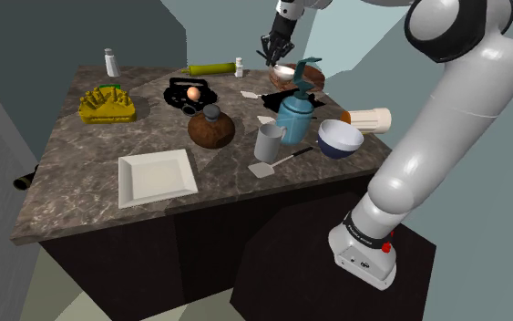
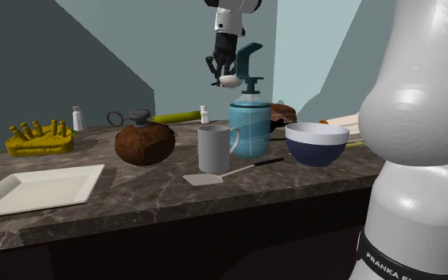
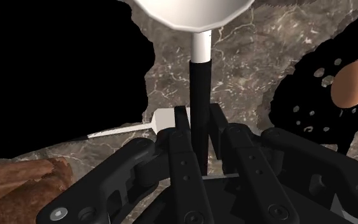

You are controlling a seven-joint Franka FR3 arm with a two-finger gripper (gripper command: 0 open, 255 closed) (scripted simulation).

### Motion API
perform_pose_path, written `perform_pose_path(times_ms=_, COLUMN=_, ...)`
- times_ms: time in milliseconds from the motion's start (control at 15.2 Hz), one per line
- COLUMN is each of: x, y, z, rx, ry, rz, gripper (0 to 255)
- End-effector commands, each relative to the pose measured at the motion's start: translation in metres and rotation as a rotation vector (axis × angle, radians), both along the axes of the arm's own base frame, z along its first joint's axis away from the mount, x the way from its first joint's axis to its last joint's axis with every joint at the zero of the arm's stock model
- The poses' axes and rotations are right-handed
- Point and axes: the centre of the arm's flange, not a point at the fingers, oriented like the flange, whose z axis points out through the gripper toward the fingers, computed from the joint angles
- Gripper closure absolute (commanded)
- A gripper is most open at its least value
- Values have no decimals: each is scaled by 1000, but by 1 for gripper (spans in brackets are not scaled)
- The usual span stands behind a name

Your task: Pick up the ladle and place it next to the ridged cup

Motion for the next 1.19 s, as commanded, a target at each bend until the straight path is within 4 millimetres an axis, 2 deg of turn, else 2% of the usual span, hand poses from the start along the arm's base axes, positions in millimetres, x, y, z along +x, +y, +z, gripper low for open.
perform_pose_path(times_ms=0, x=-17, y=-19, z=0, rx=1, ry=0, rz=2, gripper=255)
perform_pose_path(times_ms=1122, x=-157, y=-195, z=0, rx=1, ry=0, rz=2, gripper=255)
